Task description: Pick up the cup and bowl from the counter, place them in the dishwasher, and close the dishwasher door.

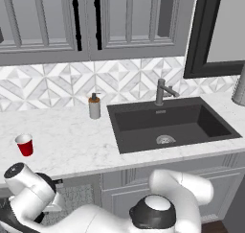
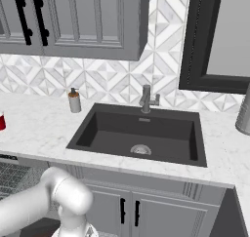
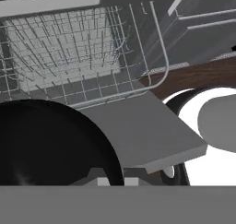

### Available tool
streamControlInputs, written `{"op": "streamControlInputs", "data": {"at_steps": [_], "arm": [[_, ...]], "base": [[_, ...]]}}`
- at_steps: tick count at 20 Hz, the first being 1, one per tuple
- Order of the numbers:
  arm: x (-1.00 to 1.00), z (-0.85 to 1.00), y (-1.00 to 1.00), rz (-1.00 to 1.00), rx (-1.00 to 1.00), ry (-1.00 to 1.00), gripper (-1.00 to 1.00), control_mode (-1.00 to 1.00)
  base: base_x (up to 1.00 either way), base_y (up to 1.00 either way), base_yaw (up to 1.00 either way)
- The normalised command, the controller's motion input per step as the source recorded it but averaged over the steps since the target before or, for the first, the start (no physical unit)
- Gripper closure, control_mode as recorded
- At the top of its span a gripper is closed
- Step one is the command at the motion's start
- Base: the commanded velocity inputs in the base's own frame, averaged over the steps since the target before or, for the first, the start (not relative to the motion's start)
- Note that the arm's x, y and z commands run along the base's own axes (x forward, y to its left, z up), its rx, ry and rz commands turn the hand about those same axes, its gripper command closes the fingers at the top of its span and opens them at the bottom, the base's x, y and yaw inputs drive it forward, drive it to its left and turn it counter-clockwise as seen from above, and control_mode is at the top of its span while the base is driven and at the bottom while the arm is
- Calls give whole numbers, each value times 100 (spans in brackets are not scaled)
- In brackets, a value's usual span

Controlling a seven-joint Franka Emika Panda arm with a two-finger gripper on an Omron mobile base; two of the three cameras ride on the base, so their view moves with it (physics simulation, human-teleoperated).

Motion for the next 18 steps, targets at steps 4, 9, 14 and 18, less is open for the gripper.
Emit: {"op": "streamControlInputs", "data": {"at_steps": [4,9,14,18], "arm": [[2,-55,-3,0,0,7,100,-100],[0,-54,0,0,0,0,100,-100],[2,-25,0,0,0,-2,100,-100],[6,8,0,0,1,-5,100,-100]], "base": [[0,0,0],[0,0,0],[0,0,0],[0,0,0]]}}
